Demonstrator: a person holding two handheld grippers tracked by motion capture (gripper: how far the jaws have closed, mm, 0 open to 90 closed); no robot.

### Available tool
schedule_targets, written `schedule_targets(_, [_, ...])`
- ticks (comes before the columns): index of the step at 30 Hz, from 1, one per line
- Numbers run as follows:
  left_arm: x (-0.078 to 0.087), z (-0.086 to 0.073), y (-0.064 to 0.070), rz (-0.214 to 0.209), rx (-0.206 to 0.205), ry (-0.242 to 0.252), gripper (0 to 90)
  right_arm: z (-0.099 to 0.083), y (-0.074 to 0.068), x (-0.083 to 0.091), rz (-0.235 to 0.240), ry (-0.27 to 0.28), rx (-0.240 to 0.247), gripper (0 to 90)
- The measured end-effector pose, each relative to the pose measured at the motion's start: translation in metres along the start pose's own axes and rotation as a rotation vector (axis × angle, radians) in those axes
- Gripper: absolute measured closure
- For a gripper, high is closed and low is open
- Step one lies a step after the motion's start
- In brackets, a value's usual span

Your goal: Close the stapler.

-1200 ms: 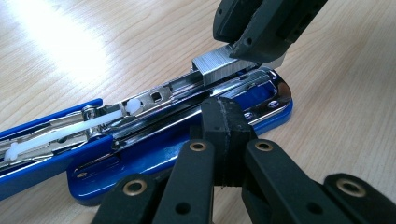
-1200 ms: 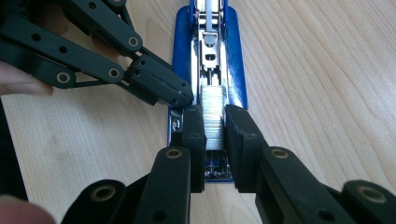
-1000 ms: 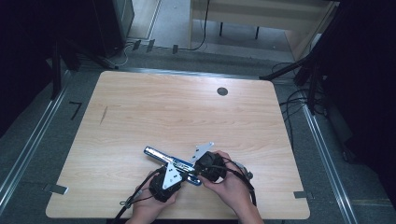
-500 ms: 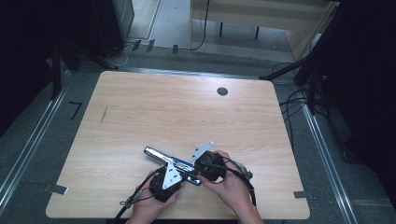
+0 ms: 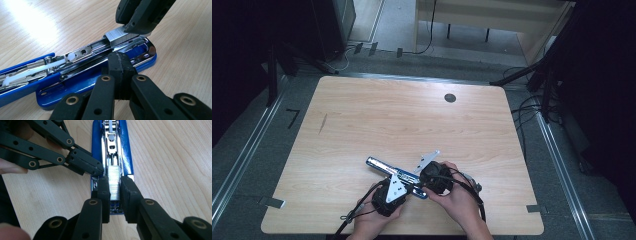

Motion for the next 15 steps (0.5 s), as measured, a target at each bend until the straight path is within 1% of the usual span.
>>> schedule_targets(6, [0.0, 0.0, 0.0, 0.0, 0.0, 0.0, 90.0, 0.0006, -0.0007, -0.0006, -0.006, -0.008, -0.006, 79.7])
schedule_targets(15, [0.0001, 0.0, -0.0001, 0.0, -0.002, -0.001, 90.0, 0.0017, -0.0016, -0.0033, -0.014, -0.008, 0.008, 79.6])
Point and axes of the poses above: each handheld gripper's, and its own axes: x roughly backward along the jaws, z roughly out of its top, y roughly to its right, the point moved 3 cm from there along -x, roughly forward along the jaws, and after that the axes turned 4 degrees about y, right-handed, at the moved point
